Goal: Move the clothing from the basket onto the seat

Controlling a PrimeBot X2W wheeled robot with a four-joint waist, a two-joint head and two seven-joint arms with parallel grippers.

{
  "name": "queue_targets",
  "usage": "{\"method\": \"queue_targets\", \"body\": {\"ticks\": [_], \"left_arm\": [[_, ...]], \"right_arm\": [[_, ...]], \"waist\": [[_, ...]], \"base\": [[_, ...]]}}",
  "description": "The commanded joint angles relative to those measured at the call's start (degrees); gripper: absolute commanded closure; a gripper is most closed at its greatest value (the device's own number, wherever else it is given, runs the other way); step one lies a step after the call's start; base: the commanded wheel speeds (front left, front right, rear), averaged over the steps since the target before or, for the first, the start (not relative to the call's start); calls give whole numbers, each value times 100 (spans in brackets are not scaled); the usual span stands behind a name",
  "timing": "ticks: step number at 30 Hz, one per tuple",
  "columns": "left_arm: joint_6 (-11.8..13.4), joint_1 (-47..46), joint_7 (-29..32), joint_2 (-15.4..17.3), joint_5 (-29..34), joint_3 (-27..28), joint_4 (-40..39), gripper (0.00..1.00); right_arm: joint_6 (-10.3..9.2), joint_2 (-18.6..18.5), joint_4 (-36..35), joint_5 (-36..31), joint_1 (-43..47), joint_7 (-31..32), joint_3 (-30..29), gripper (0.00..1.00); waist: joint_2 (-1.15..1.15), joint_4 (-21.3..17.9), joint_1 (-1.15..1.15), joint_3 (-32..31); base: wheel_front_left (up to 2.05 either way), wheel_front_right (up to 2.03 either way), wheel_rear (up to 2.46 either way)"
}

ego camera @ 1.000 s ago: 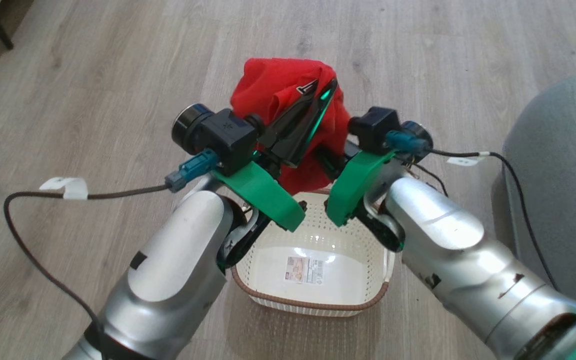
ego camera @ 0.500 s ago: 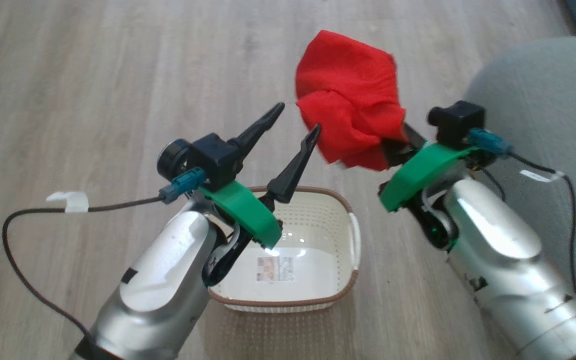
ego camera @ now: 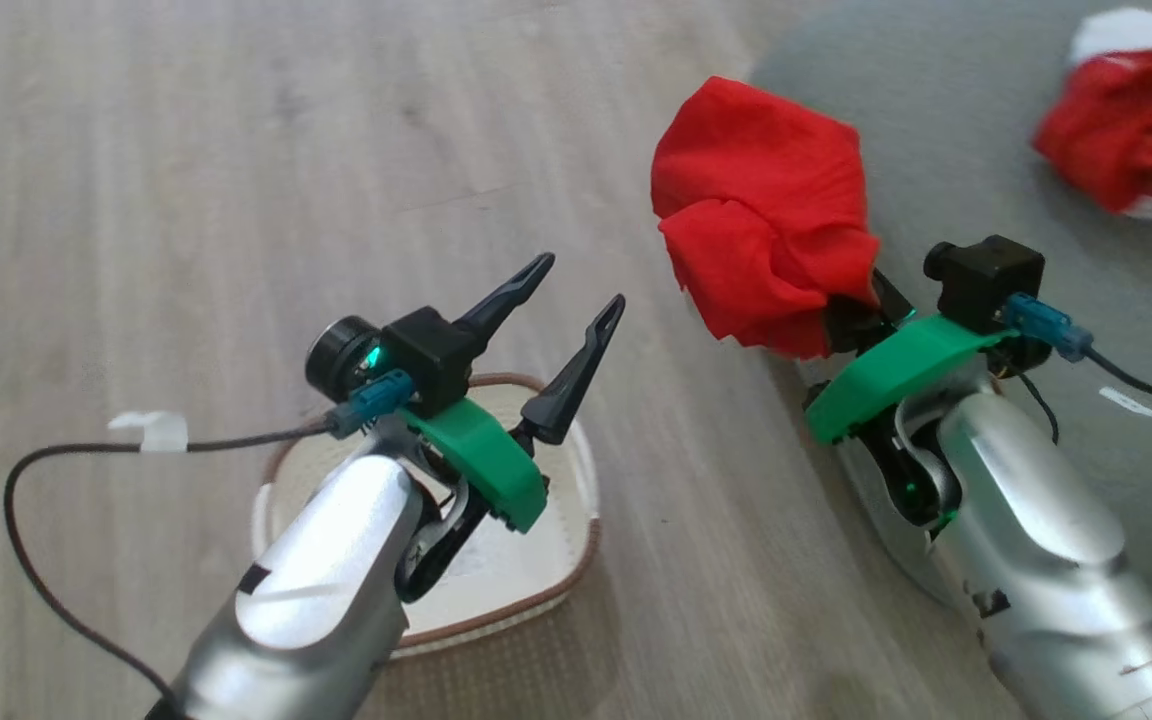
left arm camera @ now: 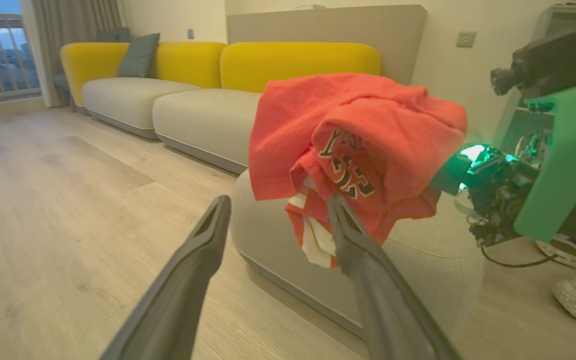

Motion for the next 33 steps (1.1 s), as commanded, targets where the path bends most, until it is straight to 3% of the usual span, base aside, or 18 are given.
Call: {"method": "queue_targets", "body": {"ticks": [1,8,11,25,33], "left_arm": [[-4,-171,-69,112,39,179,-136,0],[-7,-80,-69,194,49,143,-116,0],[-8,-40,-69,188,49,158,-129,0],[-8,-451,-70,138,-64,-301,3,0],[-8,-567,-70,369,-35,-351,-49,0]], "right_arm": [[-1,24,-252,-95,-51,-38,-13,100],[-1,-68,-405,-277,107,-38,-146,100],[-1,-94,-449,-276,158,-38,-205,100],[-1,-357,-1193,-815,1119,-38,-1709,100],[-1,-573,-1175,-1256,522,-38,-2187,100]], "waist": [[0,-489,0,44],[0,-1457,0,24],[0,-1655,0,13],[0,-1857,0,444],[0,-1865,0,988]], "base": [[0,0,0],[0,0,0],[0,0,0],[0,0,0],[0,0,0]]}}
